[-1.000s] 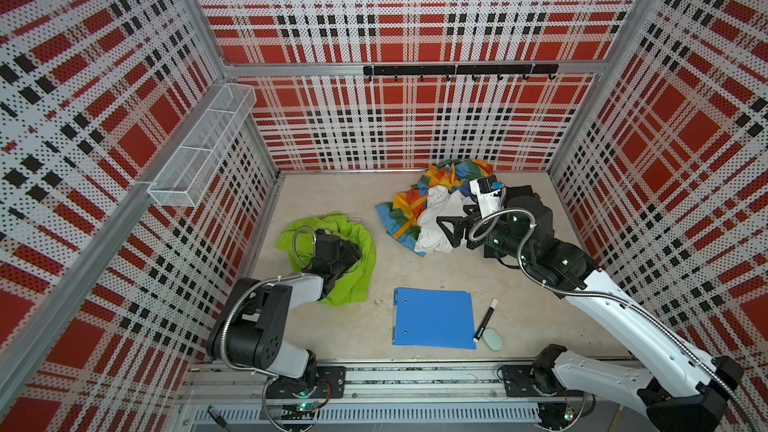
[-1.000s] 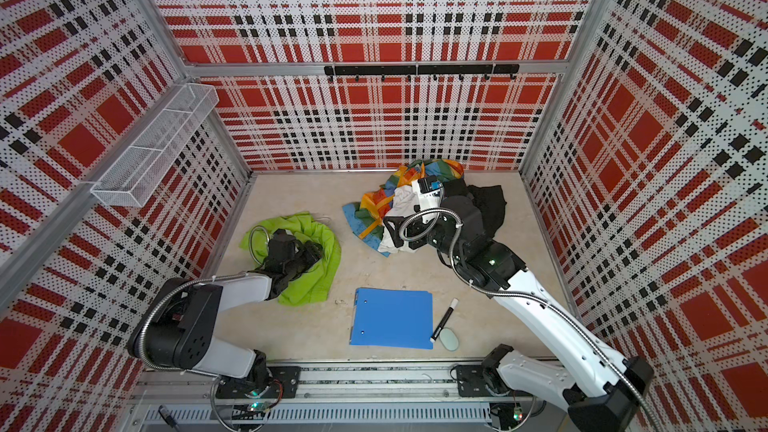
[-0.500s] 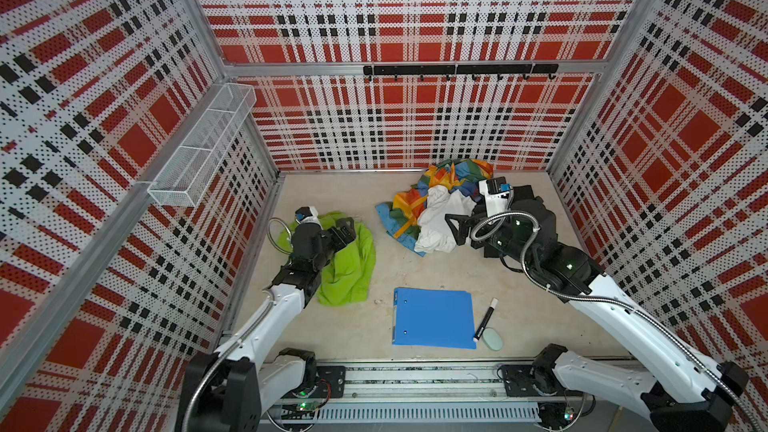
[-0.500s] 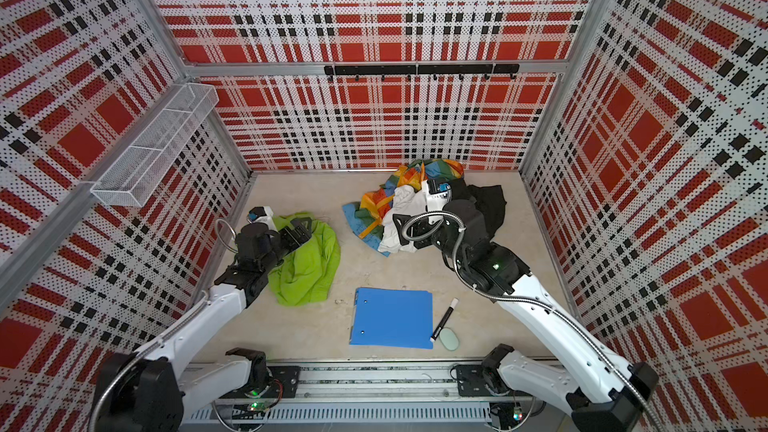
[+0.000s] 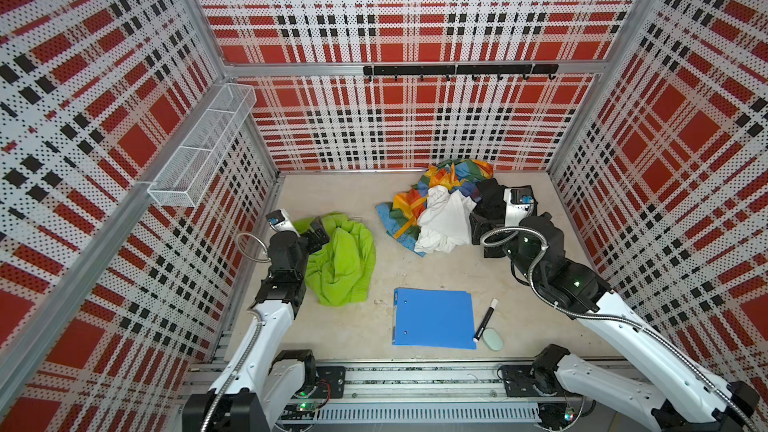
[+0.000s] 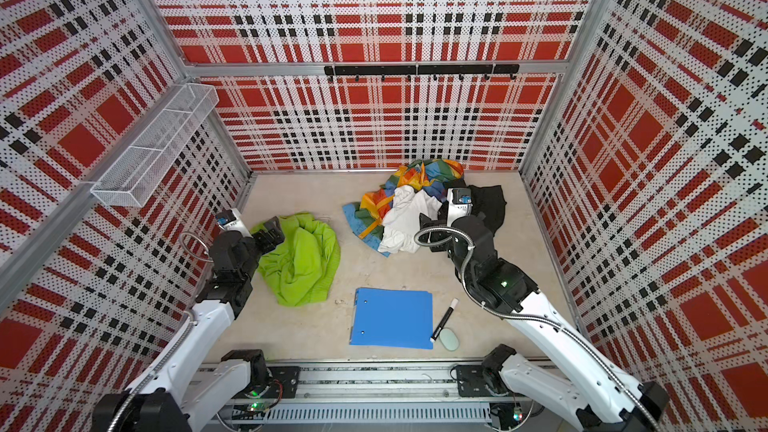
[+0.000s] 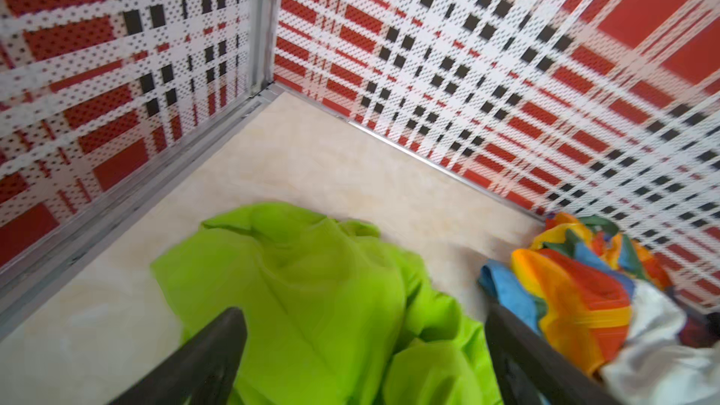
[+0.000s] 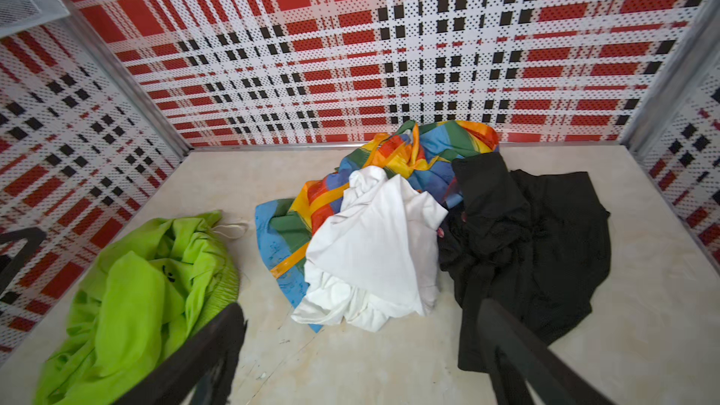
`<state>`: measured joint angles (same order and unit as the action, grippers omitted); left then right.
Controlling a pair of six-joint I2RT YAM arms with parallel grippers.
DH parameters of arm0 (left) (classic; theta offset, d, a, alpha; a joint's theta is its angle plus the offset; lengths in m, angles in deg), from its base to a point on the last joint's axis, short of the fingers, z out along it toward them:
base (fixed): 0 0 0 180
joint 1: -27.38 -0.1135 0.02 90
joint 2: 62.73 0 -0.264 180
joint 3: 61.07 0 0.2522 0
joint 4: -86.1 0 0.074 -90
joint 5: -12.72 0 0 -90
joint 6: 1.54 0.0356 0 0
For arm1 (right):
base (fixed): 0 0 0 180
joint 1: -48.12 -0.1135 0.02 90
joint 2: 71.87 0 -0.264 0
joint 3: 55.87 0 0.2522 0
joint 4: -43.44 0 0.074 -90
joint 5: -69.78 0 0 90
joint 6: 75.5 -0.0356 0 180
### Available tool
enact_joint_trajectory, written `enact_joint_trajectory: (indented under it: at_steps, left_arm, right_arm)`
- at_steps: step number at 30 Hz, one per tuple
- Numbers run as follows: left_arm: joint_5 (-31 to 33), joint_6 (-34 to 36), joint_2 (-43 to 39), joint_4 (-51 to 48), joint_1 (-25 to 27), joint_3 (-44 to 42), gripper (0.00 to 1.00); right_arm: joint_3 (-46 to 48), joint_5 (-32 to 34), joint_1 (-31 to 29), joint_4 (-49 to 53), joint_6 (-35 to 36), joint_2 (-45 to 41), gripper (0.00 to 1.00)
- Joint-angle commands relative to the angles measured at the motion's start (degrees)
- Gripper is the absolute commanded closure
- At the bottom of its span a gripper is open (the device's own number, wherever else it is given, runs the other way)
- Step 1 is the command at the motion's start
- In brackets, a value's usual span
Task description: Pick out a specific cloth from the pile
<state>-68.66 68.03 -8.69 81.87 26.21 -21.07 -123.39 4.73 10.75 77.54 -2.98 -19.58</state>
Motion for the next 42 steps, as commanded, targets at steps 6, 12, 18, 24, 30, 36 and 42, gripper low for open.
enact_joint_trajectory:
  at_steps: [6, 12, 18, 24, 30, 36, 42]
  left_arm:
    - [4.0, 10.6, 3.5, 16.6, -1.0, -6.2, 0.01]
    - [0.8, 14.5, 10.1, 33.1, -0.6, -11.6, 0.01]
    - [0.2, 19.8, 19.5, 45.1, 1.4, -13.2, 0.01]
    - [-2.9, 20.6, 26.7, 50.1, 1.9, -10.9, 0.01]
    - [-2.0, 21.3, 34.9, 57.2, 2.9, -10.6, 0.01]
    - [-4.8, 20.7, 36.3, 57.0, 1.9, -8.9, 0.01]
    - [-4.9, 20.7, 36.2, 56.6, 1.8, -8.8, 0.01]
  right_arm:
    - [8.2, -0.7, 10.0, -8.6, 3.1, -2.4, 0.00]
    - [17.7, -0.3, 14.6, -20.4, 7.9, -4.2, 0.00]
    - [24.7, -4.3, 20.9, -29.4, 8.4, -2.0, 0.00]
    - [27.6, -3.2, 24.0, -35.6, 11.7, 3.8, 0.00]
    - [30.4, -4.2, 29.0, -44.8, 13.6, 9.7, 0.00]
    - [32.0, -5.2, 33.4, -55.8, 16.0, 17.8, 0.00]
    - [34.8, -5.7, 35.2, -70.2, 18.0, 26.8, 0.00]
